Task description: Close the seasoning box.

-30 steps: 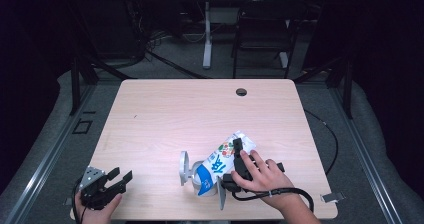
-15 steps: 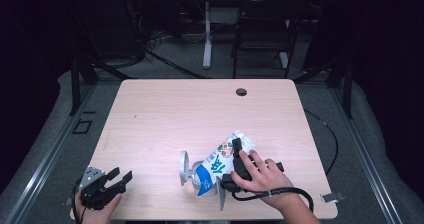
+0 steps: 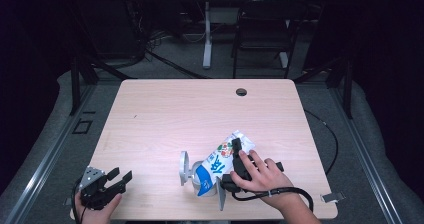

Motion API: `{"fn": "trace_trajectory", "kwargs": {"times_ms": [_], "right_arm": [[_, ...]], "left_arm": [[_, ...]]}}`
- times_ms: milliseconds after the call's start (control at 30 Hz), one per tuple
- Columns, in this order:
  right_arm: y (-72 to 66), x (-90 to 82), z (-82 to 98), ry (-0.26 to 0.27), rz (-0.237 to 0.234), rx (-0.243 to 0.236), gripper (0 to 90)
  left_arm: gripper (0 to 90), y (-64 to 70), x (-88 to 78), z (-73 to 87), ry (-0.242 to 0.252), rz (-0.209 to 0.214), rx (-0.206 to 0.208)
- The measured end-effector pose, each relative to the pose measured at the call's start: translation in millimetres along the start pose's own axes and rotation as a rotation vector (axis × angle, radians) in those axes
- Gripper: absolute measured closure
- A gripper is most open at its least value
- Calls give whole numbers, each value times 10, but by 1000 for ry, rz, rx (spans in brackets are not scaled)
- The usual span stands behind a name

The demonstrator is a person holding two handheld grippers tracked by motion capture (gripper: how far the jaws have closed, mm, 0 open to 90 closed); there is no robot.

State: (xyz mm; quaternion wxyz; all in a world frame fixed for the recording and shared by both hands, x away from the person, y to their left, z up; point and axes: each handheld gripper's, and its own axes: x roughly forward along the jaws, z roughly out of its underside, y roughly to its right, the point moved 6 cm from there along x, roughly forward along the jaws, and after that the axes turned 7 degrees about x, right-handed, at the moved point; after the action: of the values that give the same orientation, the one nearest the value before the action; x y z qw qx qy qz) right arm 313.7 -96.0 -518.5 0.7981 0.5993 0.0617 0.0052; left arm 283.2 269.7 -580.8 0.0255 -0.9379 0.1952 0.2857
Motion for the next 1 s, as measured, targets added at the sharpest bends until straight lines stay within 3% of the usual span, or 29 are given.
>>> {"fn": "trace_trajectory", "kwargs": {"times_ms": [1000], "right_arm": [[14,6,-16,11,2,-14,605]], "left_arm": [[465,-4,0,1,0,-1,0]]}}
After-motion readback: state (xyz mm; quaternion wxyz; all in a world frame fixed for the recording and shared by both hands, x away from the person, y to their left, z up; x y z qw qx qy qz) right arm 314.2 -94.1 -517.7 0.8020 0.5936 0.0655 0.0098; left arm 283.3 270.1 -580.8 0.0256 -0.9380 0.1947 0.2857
